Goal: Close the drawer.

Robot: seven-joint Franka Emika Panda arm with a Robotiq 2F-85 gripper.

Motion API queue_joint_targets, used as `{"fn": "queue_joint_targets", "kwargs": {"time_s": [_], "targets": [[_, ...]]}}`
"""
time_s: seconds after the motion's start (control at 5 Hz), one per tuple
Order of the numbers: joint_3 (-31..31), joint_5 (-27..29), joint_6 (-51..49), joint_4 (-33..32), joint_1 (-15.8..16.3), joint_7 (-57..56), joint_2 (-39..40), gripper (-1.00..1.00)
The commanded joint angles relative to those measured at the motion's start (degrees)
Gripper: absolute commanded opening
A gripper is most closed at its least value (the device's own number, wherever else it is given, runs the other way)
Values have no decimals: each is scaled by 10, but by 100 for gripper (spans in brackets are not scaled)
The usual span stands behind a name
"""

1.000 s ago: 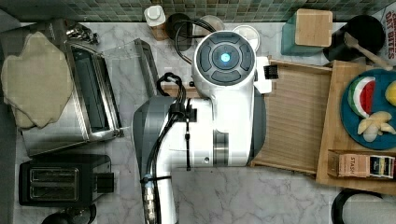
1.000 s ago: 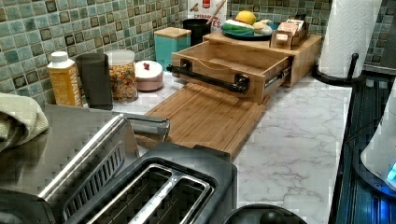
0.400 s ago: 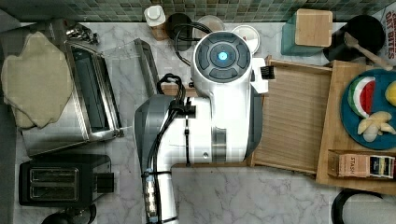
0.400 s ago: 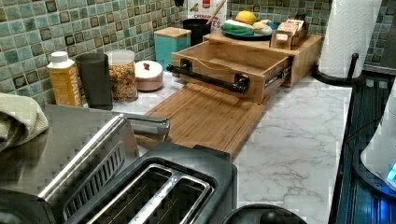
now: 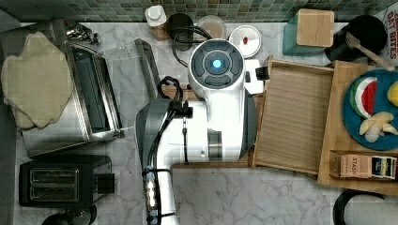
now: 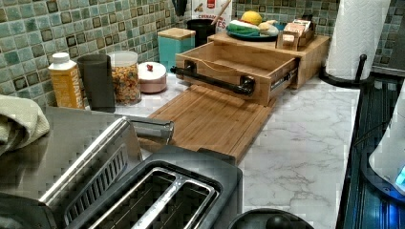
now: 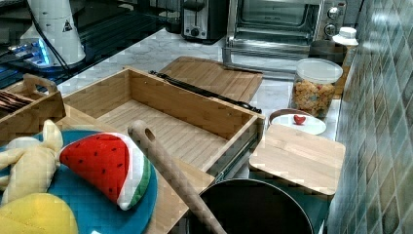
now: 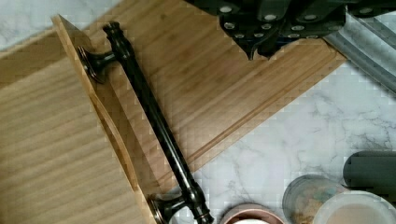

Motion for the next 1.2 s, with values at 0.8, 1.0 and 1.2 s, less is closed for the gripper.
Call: {"fn": "queue_joint_targets", "kwargs": {"time_s": [0.8,1.0,1.2], "targets": [[-17,17,153,-114,-37,-215,45,-100],[-25,39,211,-138,-52,-242,58,-100],[-29,59,245,-138,-56,-249,75,-100]]}}
